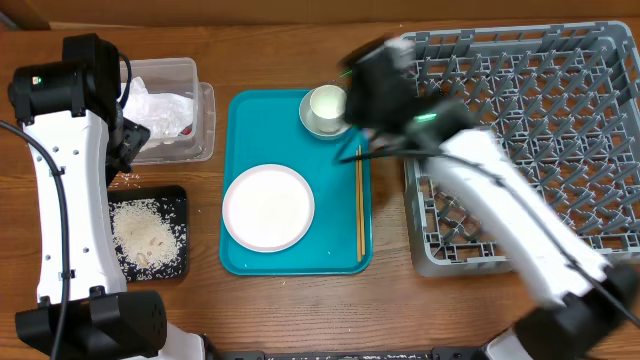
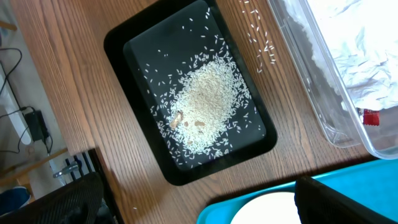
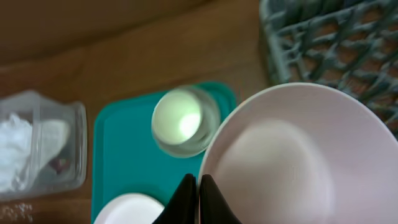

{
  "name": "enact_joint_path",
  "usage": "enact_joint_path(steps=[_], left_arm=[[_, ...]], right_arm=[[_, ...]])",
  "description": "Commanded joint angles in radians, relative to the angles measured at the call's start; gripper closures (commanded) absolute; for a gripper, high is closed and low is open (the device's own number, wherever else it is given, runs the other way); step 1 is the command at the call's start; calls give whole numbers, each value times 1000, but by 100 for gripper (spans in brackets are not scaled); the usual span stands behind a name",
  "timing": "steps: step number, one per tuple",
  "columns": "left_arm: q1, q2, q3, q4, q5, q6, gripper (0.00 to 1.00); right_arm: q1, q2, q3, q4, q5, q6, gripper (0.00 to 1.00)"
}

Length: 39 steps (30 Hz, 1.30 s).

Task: Sort waste into correct bins and load items into the dishwasher
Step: 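Lift the pink bowl and carry it right into the dish rack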

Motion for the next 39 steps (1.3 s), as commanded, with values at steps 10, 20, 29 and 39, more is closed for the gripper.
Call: enact_joint_path(steps=[10, 20, 29, 39], left_arm=[[-1, -19, 17, -2, -6, -21, 0], [-1, -19, 17, -2, -6, -21, 0], [-1, -19, 17, -2, -6, -21, 0], [-1, -19, 17, -2, -6, -21, 0]], right_arm=[[-583, 61, -39, 78, -965, -246, 96], [-792, 93, -191, 198, -1247, -259, 96], [-864, 95, -351, 400, -1323, -86, 96], [-918, 100, -504, 653, -1421, 31, 96]])
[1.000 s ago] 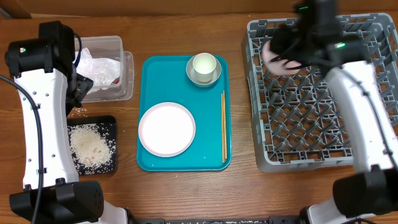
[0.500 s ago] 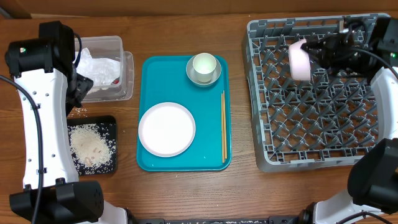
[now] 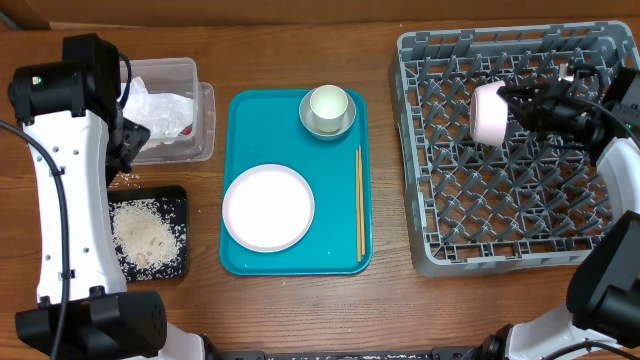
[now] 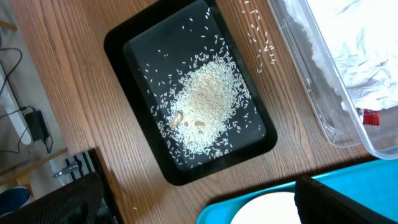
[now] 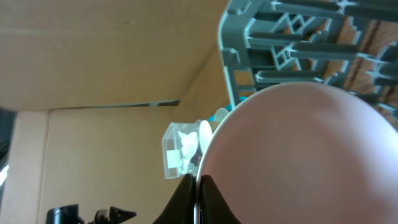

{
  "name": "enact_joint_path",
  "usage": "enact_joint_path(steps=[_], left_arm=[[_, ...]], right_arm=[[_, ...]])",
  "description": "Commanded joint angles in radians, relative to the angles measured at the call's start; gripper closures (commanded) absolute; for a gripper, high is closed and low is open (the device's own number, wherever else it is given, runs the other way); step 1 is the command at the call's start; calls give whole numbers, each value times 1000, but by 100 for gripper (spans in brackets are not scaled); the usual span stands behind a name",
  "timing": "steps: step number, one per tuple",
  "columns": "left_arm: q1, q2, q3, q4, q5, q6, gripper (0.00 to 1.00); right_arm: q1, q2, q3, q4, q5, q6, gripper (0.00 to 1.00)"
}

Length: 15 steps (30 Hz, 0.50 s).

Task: Sort waste into correct bins and load items into the dishwasher
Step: 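Lift the pink bowl and carry it right into the dish rack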

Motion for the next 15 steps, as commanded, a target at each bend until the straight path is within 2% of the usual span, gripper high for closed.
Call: enact_joint_path(steps=[1, 9, 15], left_arm=[[-1, -19, 17, -2, -6, -21, 0], [-1, -19, 17, -2, -6, -21, 0], [-1, -19, 17, -2, -6, -21, 0]], right_arm=[[-5, 5, -24, 43, -92, 39, 96], [-4, 6, -24, 54, -94, 64, 96], [-4, 20, -32, 53, -16, 64, 96]])
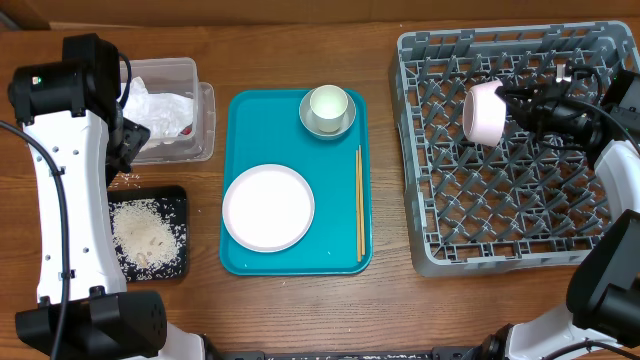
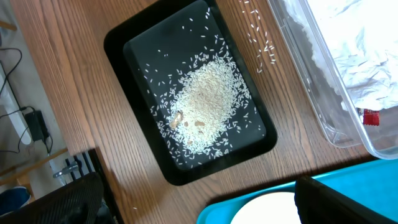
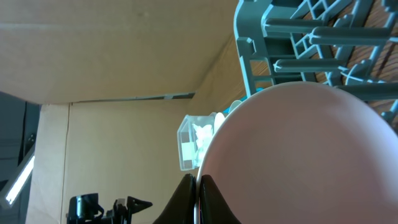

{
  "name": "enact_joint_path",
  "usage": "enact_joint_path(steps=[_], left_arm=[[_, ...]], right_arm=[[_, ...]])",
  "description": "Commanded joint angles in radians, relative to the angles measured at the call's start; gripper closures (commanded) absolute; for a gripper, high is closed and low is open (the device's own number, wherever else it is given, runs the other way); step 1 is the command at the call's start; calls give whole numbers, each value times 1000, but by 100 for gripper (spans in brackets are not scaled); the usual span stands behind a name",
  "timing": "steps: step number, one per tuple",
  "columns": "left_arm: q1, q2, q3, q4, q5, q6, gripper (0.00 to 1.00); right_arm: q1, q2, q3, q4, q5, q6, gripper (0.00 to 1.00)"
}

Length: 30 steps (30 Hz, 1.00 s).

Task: Sort waste into correct bins and load items into the dishwasher
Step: 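Lift the pink bowl and carry it right into the dish rack, then lower the bowl into the rack and open the right gripper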

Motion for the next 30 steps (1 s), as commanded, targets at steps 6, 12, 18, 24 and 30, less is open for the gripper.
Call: enact_joint_path(steps=[6, 12, 18, 24, 30], left_arm=[[-1, -19, 17, -2, -6, -21, 0], [-1, -19, 17, -2, -6, -21, 0], [-1, -19, 17, -2, -6, -21, 0], [-1, -19, 17, -2, -6, -21, 0], [-1, -19, 17, -2, -6, -21, 0]], right_arm=[[-5, 73, -19, -1, 82, -10, 96], [-21, 58, -18, -23, 118, -77, 93], [-34, -22, -1, -172, 381, -133, 78], [-32, -136, 15, -295, 598, -149, 66], [-19, -260, 16, -353, 690, -154, 46]])
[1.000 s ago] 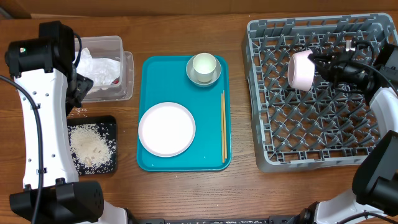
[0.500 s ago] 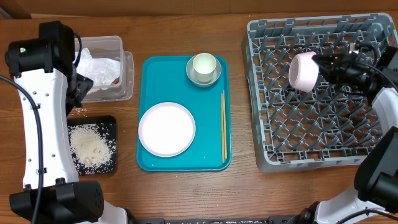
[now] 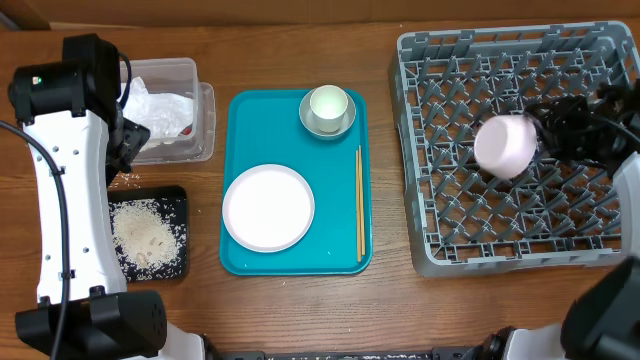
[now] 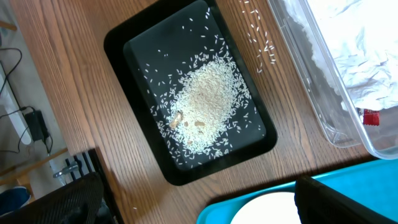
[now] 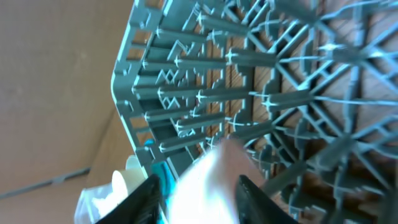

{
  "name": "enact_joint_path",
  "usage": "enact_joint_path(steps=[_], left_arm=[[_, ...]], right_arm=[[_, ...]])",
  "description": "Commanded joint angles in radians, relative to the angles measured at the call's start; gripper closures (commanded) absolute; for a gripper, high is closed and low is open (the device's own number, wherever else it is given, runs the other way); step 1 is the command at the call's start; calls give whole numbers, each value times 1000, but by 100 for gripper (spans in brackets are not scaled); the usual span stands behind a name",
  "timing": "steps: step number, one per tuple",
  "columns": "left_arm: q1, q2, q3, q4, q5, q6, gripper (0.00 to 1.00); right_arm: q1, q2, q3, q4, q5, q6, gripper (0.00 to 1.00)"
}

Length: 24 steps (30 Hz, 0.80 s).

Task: Sort waste into correct bins and load items into the dishwasher
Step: 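Lower the bowl into the rack and open the right gripper, then move the right gripper left to the white bowl on the saucer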

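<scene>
A pink bowl (image 3: 505,146) lies in the grey dishwasher rack (image 3: 430,60), mouth down, blurred in the right wrist view as the bowl (image 5: 214,180). My right gripper (image 3: 556,132) is just right of it, and in its own view the right gripper (image 5: 198,190) is open, one finger on each side of the bowl. On the teal tray (image 3: 245,110) are a white plate (image 3: 268,207), a cup in a small dish (image 3: 327,109) and chopsticks (image 3: 360,203). My left gripper (image 4: 199,205) is open over the tray's corner, nothing between its fingers.
A clear bin (image 3: 170,110) with crumpled white waste stands at the far left. In front of it is a black tray of rice (image 3: 148,232), with loose grains on the wood. The rack's upright tines surround the bowl.
My right gripper has opened and let go of the pink bowl, which now lies lower and further forward in the rack. The left arm has not moved.
My right gripper held the pink bowl above the tray beside the cup. Then it held the bowl on edge over the far part of the rack, twice. Now the bowl lies in the rack and the gripper is open. The left arm stayed still throughout.
</scene>
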Motion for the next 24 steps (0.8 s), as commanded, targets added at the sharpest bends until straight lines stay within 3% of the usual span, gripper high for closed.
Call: enact_joint_path(steps=[1, 2, 8, 9, 12, 14, 17, 24], left_arm=[[-1, -18, 17, -2, -6, -21, 0], [-1, -19, 17, -2, -6, -21, 0], [-1, -19, 17, -2, -6, -21, 0], [-1, -19, 17, -2, -6, -21, 0], [-1, -19, 17, -2, -6, -21, 0], [-1, -19, 17, -2, -6, -21, 0], [-1, -19, 17, -2, -6, -21, 0], [-1, -18, 17, -2, -6, -21, 0]], right_arm=[[18, -91, 6, -8, 111, -24, 25], [24, -106, 6, -11, 124, -24, 0], [69, -135, 6, -13, 141, -24, 0], [77, -135, 6, -11, 145, -24, 4], [99, -135, 5, -11, 183, -23, 41], [115, -133, 5, -11, 216, -18, 54], [142, -126, 5, -21, 283, 19, 61], [224, -126, 5, 44, 179, 23, 62]])
